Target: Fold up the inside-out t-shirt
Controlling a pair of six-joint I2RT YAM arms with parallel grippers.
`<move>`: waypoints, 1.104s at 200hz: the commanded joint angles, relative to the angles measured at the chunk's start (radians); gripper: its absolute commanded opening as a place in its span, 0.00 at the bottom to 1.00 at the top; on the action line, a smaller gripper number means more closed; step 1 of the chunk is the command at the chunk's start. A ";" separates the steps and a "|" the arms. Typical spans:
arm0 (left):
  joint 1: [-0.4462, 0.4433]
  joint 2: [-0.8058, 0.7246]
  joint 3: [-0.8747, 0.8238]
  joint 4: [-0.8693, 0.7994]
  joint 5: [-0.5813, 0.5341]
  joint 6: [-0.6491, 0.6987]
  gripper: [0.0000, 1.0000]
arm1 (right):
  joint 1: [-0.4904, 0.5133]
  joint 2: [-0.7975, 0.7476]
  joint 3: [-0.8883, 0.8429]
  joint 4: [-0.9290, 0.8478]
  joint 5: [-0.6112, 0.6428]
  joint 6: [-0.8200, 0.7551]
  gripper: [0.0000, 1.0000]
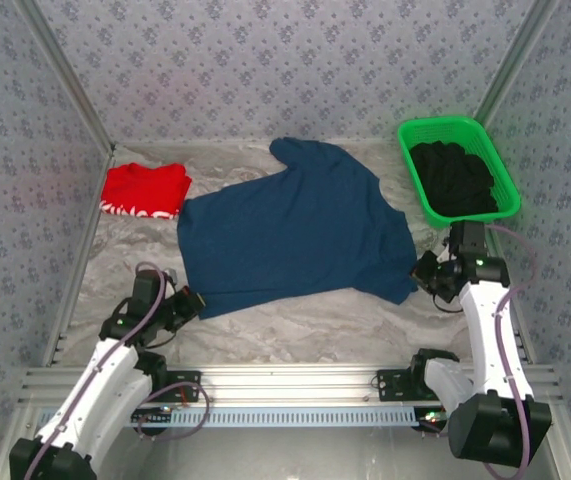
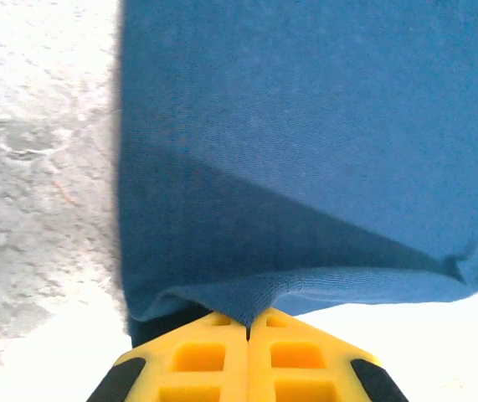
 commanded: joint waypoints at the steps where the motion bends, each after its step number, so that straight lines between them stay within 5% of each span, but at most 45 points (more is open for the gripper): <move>1: 0.015 0.065 0.040 -0.031 -0.018 0.029 0.00 | -0.038 -0.005 0.070 -0.143 -0.125 0.024 0.04; 32: 0.015 0.099 0.046 -0.012 -0.049 0.060 0.00 | -0.043 -0.017 0.032 -0.139 -0.277 0.076 0.04; 83: 0.022 0.109 0.091 0.024 -0.073 0.109 0.00 | -0.050 -0.004 0.020 -0.062 -0.117 0.013 0.04; 152: 0.111 0.197 0.720 0.071 -0.140 0.291 0.00 | -0.040 -0.039 0.627 0.098 0.072 -0.137 0.00; 221: 0.110 0.249 1.218 -0.115 -0.180 0.419 0.00 | -0.041 0.007 1.235 -0.033 0.183 -0.238 0.00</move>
